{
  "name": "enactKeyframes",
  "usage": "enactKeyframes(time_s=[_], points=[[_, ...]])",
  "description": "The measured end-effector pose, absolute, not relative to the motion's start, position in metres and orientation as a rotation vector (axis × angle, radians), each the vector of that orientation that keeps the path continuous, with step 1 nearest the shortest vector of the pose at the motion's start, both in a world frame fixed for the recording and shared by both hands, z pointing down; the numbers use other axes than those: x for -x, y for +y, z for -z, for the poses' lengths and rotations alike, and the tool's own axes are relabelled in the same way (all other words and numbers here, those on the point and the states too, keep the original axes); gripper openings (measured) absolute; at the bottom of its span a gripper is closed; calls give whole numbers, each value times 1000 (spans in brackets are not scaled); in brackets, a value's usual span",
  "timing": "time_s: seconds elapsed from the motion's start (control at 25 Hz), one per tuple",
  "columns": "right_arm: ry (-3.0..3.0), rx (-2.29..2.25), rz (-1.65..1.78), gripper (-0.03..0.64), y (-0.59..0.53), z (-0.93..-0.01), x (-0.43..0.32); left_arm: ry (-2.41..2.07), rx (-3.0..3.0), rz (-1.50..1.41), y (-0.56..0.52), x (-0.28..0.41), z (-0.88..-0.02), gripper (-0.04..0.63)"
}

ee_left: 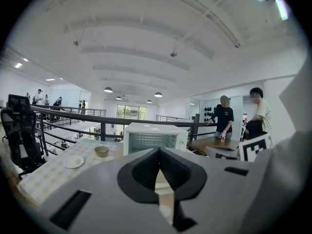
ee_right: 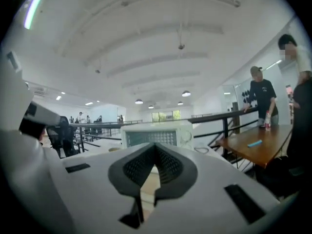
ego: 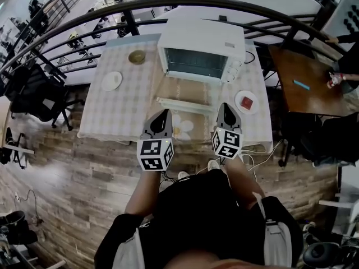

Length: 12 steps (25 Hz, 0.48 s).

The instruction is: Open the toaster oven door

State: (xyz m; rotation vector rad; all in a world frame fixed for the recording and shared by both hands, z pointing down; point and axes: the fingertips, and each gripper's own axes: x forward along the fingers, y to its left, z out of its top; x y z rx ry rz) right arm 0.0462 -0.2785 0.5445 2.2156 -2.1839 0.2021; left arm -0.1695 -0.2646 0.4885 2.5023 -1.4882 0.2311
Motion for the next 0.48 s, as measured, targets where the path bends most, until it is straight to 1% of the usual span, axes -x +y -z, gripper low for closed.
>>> enactKeyframes(time_s=[0.2,0.48], points=[[-2263,-2261,48,2,-268,-458,-49,-1470,-2526,-194,-263,158,-480,12],[-2317,-2243,67,2,-266,-433,-48,-1458,-2560,-162,-267,153,-470,12]])
